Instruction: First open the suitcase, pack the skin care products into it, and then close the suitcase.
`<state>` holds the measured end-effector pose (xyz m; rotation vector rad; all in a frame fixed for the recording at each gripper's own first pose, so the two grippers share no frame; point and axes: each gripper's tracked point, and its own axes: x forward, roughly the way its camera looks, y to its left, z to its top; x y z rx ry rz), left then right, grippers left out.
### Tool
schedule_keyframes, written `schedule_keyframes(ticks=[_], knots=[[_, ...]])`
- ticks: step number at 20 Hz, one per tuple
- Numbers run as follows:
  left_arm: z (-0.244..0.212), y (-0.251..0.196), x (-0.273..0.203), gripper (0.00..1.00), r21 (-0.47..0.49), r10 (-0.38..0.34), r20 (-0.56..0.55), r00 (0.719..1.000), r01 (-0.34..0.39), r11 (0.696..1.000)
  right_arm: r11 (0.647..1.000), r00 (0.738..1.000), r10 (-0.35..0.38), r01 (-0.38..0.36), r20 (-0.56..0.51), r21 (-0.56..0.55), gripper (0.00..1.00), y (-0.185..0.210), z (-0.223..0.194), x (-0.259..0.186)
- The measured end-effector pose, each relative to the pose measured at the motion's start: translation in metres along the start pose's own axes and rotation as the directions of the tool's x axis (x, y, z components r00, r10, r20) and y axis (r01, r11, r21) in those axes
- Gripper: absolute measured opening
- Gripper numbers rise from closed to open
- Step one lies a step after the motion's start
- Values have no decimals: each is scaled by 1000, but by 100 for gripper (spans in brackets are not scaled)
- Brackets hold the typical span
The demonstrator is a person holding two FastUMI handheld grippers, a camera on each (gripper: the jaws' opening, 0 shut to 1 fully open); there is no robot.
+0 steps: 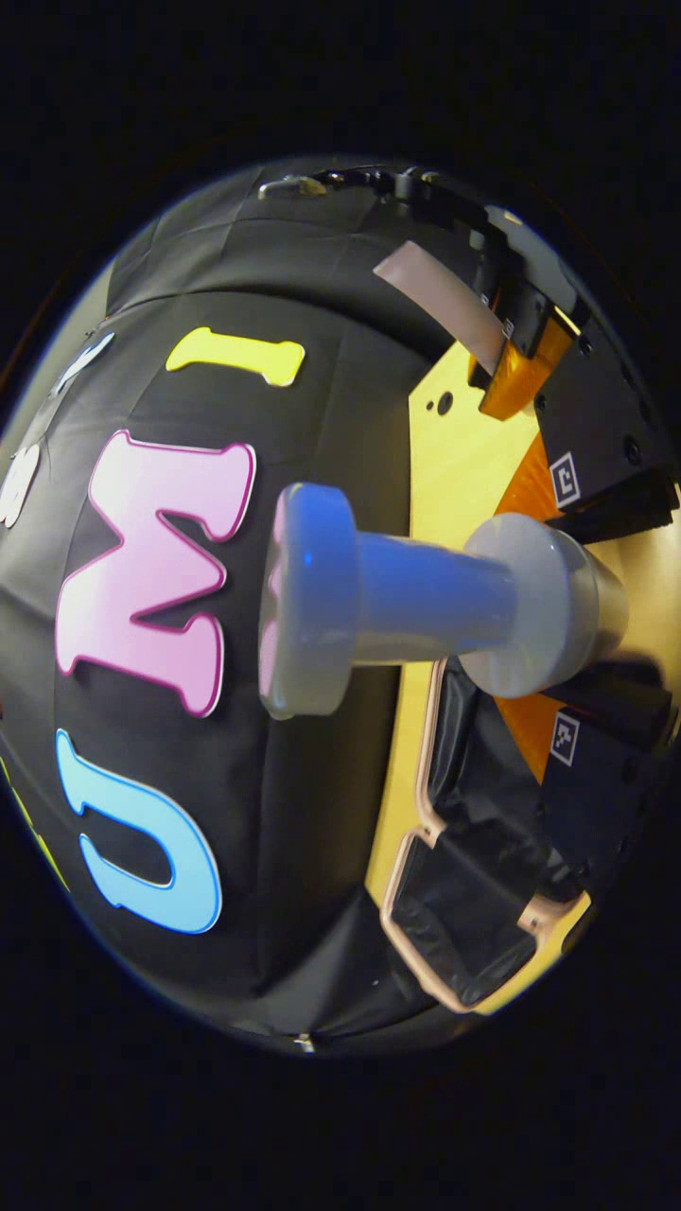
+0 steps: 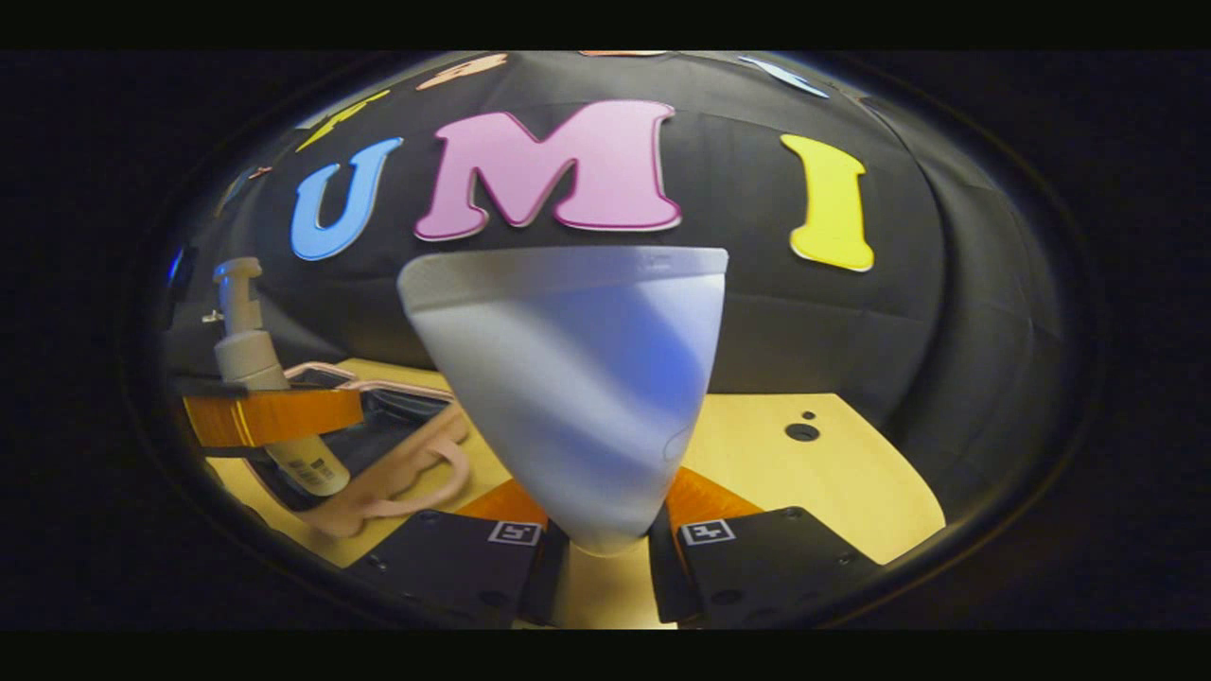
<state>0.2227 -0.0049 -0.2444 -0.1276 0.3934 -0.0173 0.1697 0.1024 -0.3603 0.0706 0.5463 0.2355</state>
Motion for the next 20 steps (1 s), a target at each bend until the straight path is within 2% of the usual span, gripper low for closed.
schedule_keyframes(ticks=[4, 7, 8, 9, 10, 11, 15, 18, 20], knots=[[-8, 81, 5, 63, 21, 96, -71, 993, -95, 995, 996, 996, 93, -93, 3, 11, 38, 68, 13, 2], [-41, 129, 20, 63, 59, 117, -203, 972, -108, 992, 989, 989, 147, -147, -1, 15, 38, 112, 16, 4], [-53, 137, 24, 63, 91, 107, -251, 962, -87, 992, 987, 987, 161, -161, -4, 20, 38, 125, 15, 5], [-63, 141, 30, 63, 105, 89, -291, 953, -60, 993, 984, 985, 174, -174, -10, 25, 43, 136, 14, 7], [-74, 143, 36, 64, 104, 59, -343, 937, -25, 994, 982, 983, 185, -185, -14, 31, 38, 148, 12, 9], [-83, 144, 40, 63, 91, 39, -389, 920, -4, 996, 980, 981, 196, -195, -17, 35, 38, 158, 11, 11], [-117, 145, 51, 64, 74, -25, -559, 829, 80, 994, 975, 978, 207, -204, -32, 84, 38, 185, 6, 21], [-118, 145, 68, 66, 58, -34, -603, 797, 87, 995, 969, 974, 220, -211, -57, 132, 38, 195, -2, 30], [-117, 145, 71, 63, 49, -25, -610, 792, 69, 996, 972, 975, 208, -197, -76, 130, 39, 193, -7, 38]])
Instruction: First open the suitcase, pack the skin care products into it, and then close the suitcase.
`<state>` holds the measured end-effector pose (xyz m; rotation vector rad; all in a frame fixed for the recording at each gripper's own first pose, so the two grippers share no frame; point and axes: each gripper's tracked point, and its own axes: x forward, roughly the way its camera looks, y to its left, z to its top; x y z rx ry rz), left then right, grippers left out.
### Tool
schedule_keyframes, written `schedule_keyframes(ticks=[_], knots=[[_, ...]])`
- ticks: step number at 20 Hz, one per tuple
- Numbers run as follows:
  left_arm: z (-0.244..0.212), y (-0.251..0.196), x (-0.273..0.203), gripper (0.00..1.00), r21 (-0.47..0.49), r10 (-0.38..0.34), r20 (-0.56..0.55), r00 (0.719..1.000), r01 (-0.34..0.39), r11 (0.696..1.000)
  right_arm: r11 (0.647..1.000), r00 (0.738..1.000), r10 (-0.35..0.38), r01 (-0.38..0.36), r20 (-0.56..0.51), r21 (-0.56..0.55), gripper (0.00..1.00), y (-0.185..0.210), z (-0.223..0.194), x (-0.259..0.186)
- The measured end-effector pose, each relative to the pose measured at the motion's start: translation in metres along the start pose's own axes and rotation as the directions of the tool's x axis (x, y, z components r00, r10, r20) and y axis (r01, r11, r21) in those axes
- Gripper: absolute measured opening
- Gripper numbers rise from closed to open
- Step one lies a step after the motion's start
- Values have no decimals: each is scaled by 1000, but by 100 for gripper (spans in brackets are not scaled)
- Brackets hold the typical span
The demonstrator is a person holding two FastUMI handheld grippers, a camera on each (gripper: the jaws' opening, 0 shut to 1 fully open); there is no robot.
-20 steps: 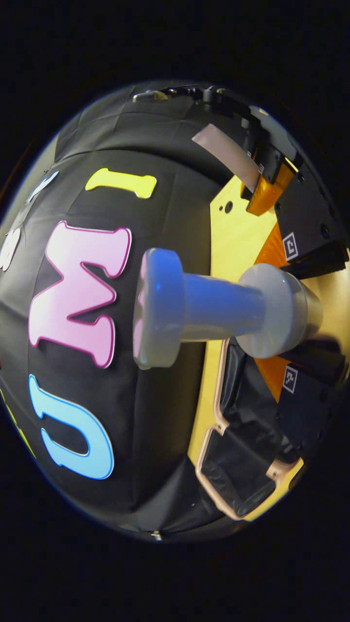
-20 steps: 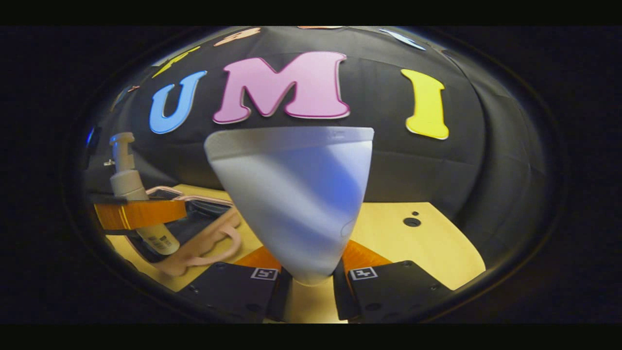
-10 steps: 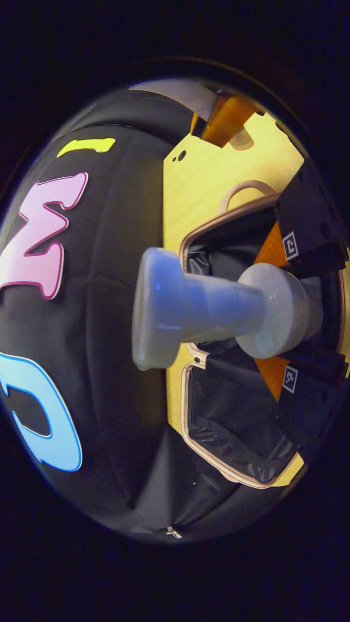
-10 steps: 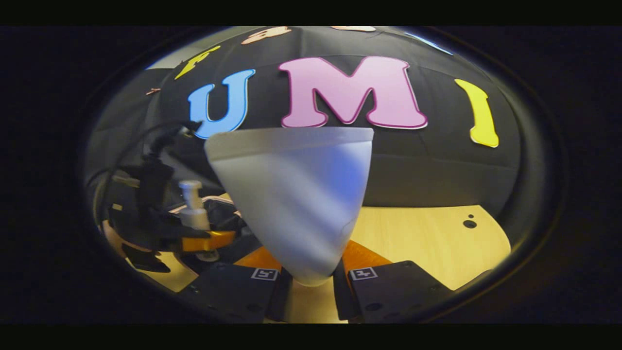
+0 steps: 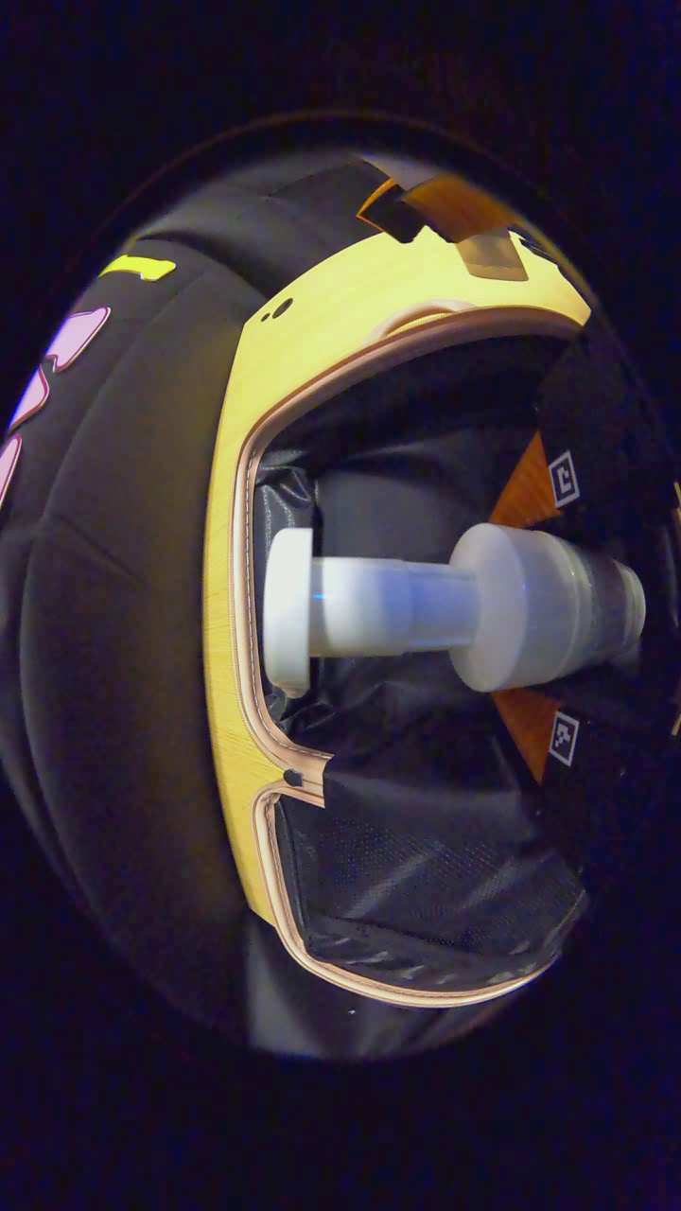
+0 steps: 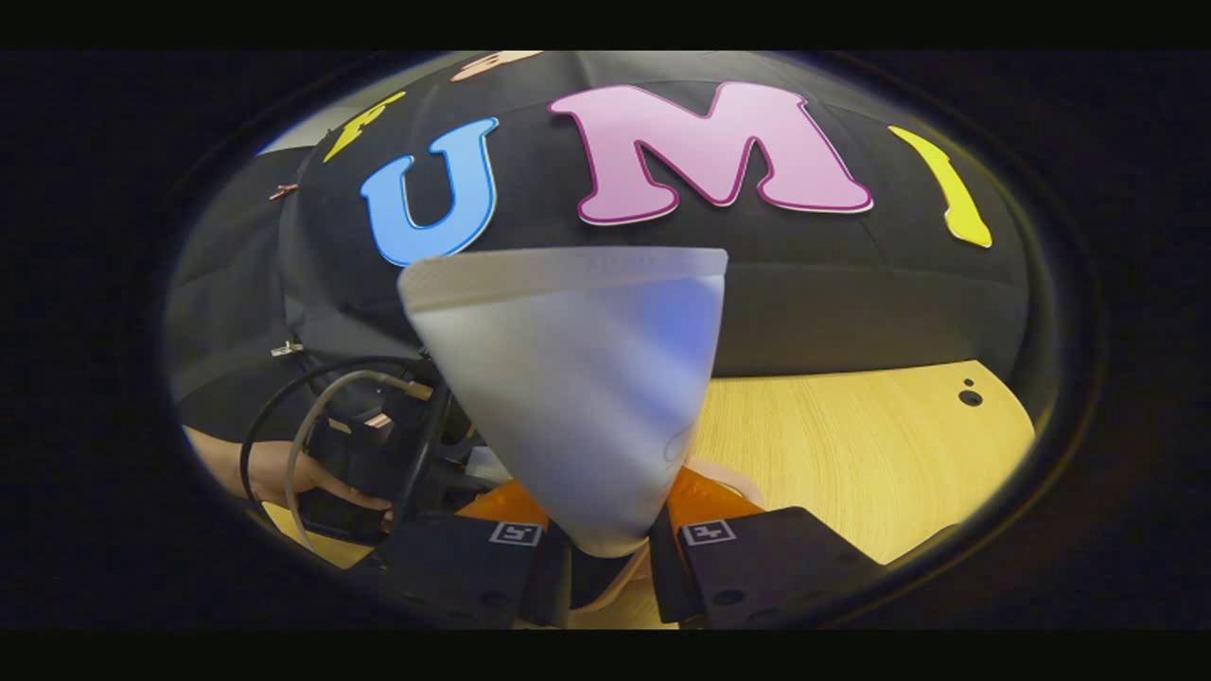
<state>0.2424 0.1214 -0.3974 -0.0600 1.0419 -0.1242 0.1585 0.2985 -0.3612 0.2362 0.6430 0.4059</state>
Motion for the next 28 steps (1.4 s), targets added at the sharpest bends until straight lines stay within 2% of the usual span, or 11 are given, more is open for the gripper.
schedule_keyframes(ticks=[5, 7, 8, 10, 13, 14, 18, 21, 24, 26, 28], knots=[[5, 3, 2, 65, 2, 15, 27, 1000, -15, 1000, 999, 998, -6, 9, -67, 40, 34, 4, -18, 12], [10, 10, -7, 65, 0, 33, 54, 998, -33, 999, 999, 996, -8, 11, -88, 31, 39, 10, -23, 16], [13, 12, -14, 77, -7, 44, 72, 996, -43, 999, 1000, 996, -9, 11, -91, 18, 38, 13, -24, 17], [23, 20, -35, 76, -37, 76, 152, 985, -71, 997, 1000, 994, 3, -2, -111, 2, 38, 24, -28, 20], [38, 40, -85, 76, -42, 140, 299, 944, -134, 990, 999, 981, 48, -48, -189, 6, 43, 46, -40, 24], [39, 47, -104, 76, -18, 159, 336, 928, -163, 986, 999, 977, 46, -46, -207, 9, 39, 51, -45, 29], [34, 92, -154, 77, 42, 301, 424, 854, -350, 936, 1000, 959, 15, -8, -284, 25, 38, 56, -60, 38], [8, 110, -145, 77, -106, 309, 385, 870, -290, 951, 1000, 958, 12, -12, -285, 3, 39, 58, -60, 33], [2, 138, -150, 78, -311, 365, 434, 824, -243, 919, 995, 947, 77, -55, -312, 78, 38, 71, -65, 25], [-4, 147, -153, 79, -369, 376, 443, 814, -217, 904, 997, 957, 32, -11, -290, 75, 39, 61, -63, 28], [-11, 144, -161, 79, -387, 363, 451, 815, -188, 903, 996, 935, -3, 33, -355, 79, 38, 50, -82, 34]])
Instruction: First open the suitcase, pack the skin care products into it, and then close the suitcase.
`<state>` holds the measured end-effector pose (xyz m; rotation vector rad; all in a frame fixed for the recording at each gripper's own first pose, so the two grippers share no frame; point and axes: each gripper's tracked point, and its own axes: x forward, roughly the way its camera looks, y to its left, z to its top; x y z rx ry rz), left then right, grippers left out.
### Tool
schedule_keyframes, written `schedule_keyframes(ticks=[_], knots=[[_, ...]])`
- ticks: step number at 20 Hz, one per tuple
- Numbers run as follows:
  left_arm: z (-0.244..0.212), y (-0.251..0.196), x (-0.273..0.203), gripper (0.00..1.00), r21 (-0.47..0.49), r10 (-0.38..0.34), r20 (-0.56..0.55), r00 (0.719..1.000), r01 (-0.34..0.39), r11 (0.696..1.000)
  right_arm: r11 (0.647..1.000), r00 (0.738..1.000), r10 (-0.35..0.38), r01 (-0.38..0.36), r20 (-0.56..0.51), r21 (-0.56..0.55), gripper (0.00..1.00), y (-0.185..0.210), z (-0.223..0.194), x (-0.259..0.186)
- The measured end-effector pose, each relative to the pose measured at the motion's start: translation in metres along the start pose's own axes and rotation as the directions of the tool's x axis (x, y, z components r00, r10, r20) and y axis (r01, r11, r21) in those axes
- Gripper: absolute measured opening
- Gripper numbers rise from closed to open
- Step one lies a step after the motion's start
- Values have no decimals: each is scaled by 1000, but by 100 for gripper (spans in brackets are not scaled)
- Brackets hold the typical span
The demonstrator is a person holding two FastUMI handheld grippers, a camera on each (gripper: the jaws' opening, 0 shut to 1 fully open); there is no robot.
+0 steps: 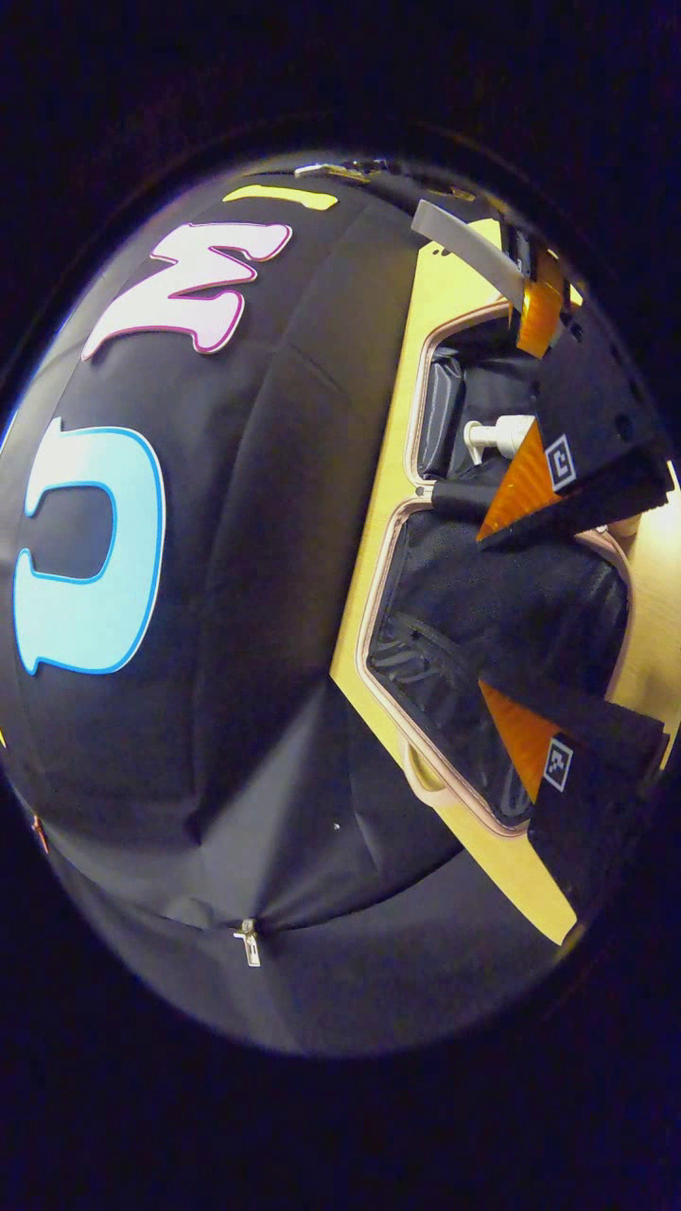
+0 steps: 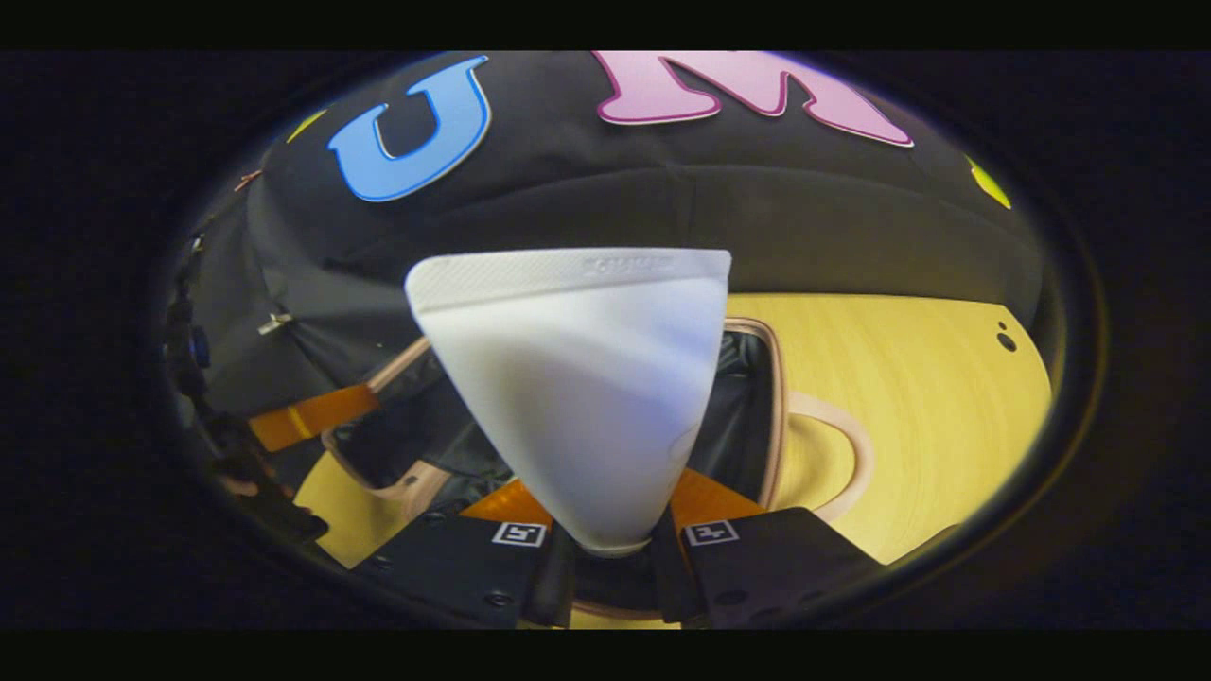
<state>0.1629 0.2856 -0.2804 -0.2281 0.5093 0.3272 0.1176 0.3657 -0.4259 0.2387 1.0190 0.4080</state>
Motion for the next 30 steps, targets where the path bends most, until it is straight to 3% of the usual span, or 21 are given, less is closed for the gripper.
schedule_keyframes(ticks=[1, 2, 3, 4, 5, 9, 10, 11, 13, 14, 15, 18, 19, 20, 25, 30], knots=[[1, 1, -8, 80, -13, -7, 0, 1000, 7, 1000, 1000, 998, -8, 9, -57, 24, 31, -2, -12, 9], [2, 3, -17, 79, -30, -18, 1, 1000, 18, 999, 999, 994, -29, 33, -104, 39, 38, -6, -22, 17], [6, 2, -29, 80, -48, -31, 7, 999, 31, 998, 997, 987, -67, 73, -148, 35, 31, -14, -30, 21], [11, 2, -40, 79, -62, -44, 12, 999, 44, 997, 995, 981, -85, 92, -176, 31, 46, -16, -33, 22], [12, 3, -46, 79, -72, -53, 22, 998, 55, 996, 994, 977, -98, 106, -187, 33, 41, -15, -33, 23], [28, 24, -64, 79, -56, -39, 67, 997, 43, 997, 990, 976, -117, 128, -183, 52, 49, -10, -29, 26], [31, 34, -66, 79, -54, -21, 78, 997, 25, 998, 990, 977, -117, 128, -176, 54, 58, -7, -29, 27], [35, 44, -66, 80, -54, -9, 95, 995, 14, 998, 991, 980, -106, 117, -167, 60, 51, 0, -26, 23], [39, 70, -63, 79, -51, 22, 126, 992, -16, 999, 993, 984, -106, 111, -141, 31, 51, 4, -22, 19], [42, 86, -58, 79, -49, 44, 132, 990, -38, 998, 993, 987, -114, 115, -117, 5, 55, 4, -18, 14], [42, 103, -53, 79, -51, 62, 131, 989, -56, 997, 993, 989, -118, 117, -88, -17, 78, 5, -11, 6], [52, 141, -30, 81, -62, 60, 138, 989, -52, 997, 993, 994, -109, 109, 5, -52, 93, 13, 11, -16], [51, 156, -16, 82, -46, 70, 120, 990, -65, 997, 992, 994, -103, 106, 47, -61, 93, 15, 20, -25], [51, 170, -5, 87, -24, 80, 104, 991, -78, 997, 992, 991, -101, 107, 87, -70, 100, 16, 28, -35], [36, 203, 67, 90, -4, 33, -36, 999, -33, 999, 980, 971, -99, 133, 216, -146, 98, 12, 38, -88], [14, 211, 120, 90, -85, -75, -200, 977, 59, 995, 973, 968, -128, 165, 216, -161, 99, -6, 18, -117]])
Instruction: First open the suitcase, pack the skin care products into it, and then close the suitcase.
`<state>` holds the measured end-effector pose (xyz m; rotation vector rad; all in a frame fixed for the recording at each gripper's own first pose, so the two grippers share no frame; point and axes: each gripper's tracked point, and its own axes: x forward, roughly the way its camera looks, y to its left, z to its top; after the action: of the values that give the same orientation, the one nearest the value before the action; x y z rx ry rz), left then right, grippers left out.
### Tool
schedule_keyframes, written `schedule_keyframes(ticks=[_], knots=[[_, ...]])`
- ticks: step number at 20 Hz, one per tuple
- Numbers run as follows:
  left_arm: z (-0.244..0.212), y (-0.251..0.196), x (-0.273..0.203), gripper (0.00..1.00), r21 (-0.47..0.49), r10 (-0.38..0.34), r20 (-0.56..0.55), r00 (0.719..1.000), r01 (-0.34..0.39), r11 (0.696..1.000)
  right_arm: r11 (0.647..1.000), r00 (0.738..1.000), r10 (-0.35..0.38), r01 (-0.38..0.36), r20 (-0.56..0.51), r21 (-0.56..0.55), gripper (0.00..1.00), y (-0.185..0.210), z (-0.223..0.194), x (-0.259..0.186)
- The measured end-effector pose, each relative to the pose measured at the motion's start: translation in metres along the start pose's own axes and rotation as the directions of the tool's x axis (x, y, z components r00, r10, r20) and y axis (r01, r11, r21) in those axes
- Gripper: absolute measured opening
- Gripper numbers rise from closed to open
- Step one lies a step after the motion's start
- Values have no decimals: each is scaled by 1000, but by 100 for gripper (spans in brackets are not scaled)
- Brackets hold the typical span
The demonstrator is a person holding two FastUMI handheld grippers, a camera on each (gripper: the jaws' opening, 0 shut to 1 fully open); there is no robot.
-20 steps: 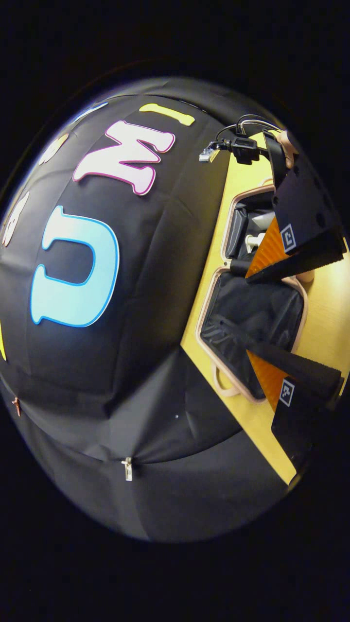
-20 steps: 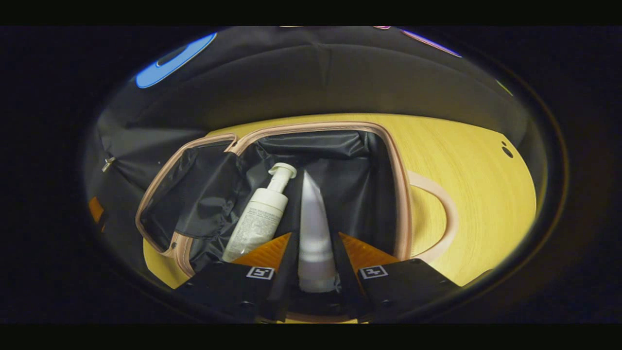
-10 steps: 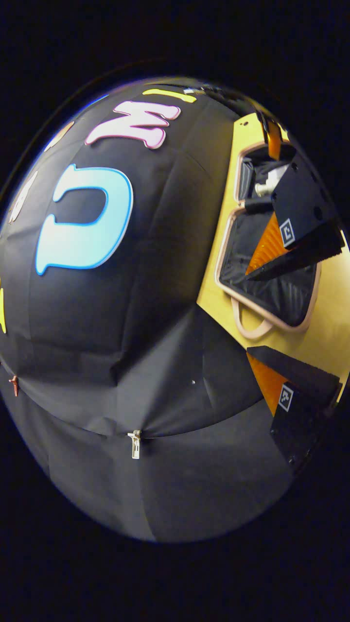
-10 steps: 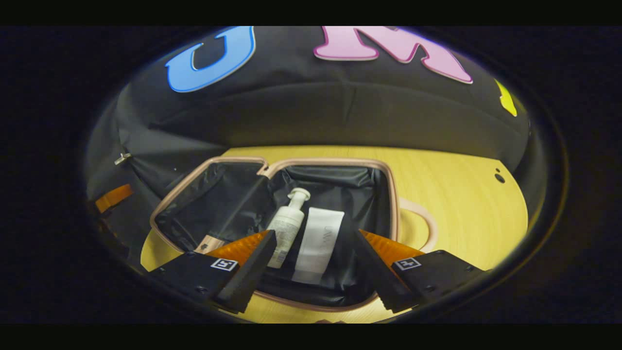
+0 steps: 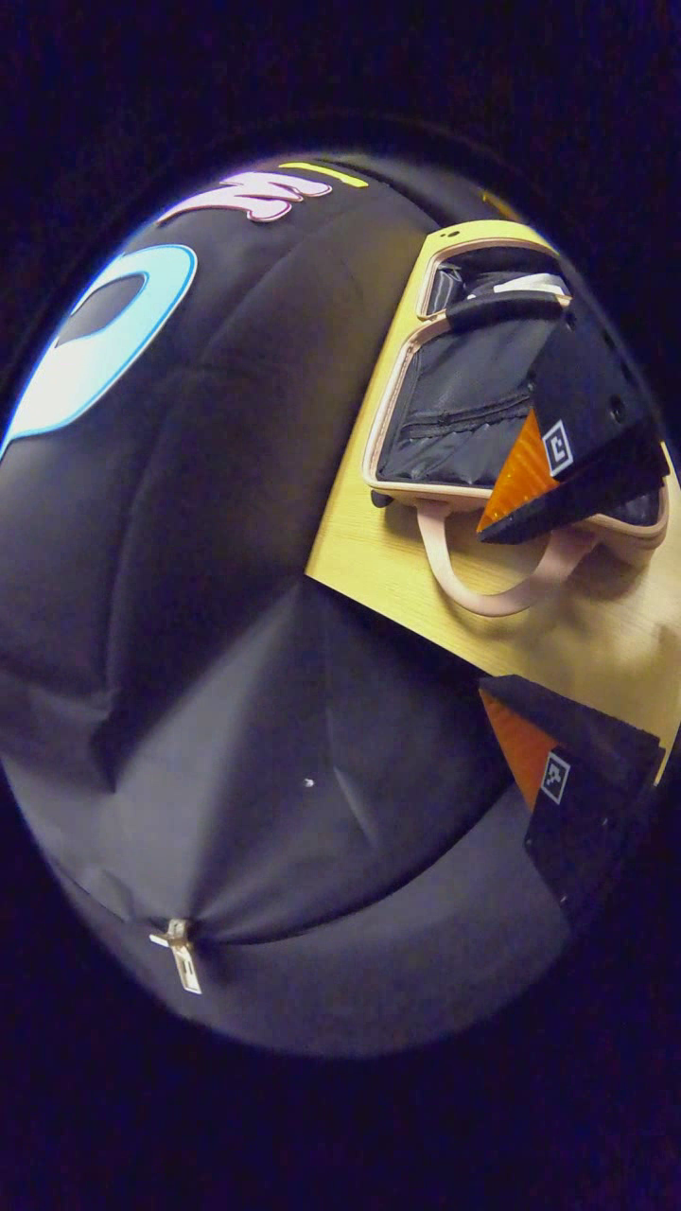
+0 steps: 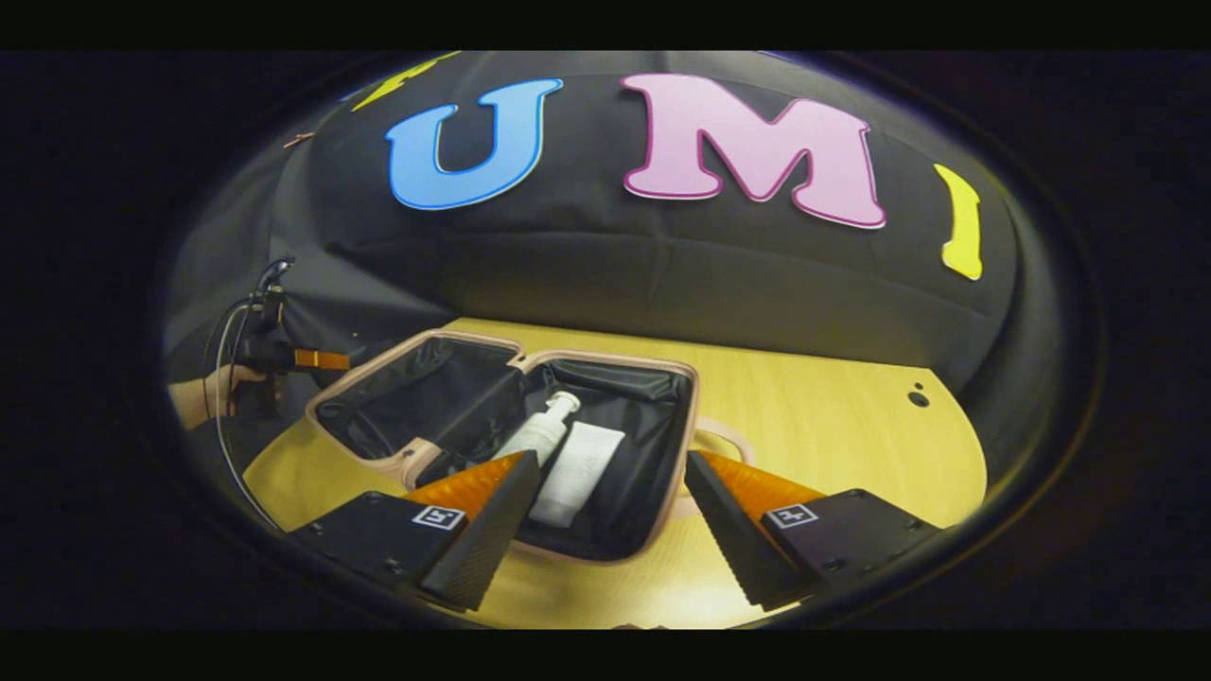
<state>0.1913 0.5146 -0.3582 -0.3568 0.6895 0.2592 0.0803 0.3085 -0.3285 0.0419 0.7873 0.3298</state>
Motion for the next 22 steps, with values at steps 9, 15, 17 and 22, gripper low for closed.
schedule_keyframes(ticks=[9, 15, 17, 22], knots=[[-29, -11, 49, 57, 221, -18, -258, 966, 77, 972, 999, 998, -52, 52, -32, 14, 98, -24, -21, -20], [-27, -3, 42, 31, 221, 56, -284, 957, 9, 975, 999, 999, -35, 35, -3, 35, 98, -14, -13, -23], [-13, -8, 34, 17, 217, 81, -225, 971, -31, 976, 999, 1000, -24, 24, -2, 29, 98, -10, -13, -22], [34, -27, -10, 16, 320, 107, -120, 987, -64, 945, 1000, 1000, -16, 16, -5, 22, 98, -8, -12, -30]])
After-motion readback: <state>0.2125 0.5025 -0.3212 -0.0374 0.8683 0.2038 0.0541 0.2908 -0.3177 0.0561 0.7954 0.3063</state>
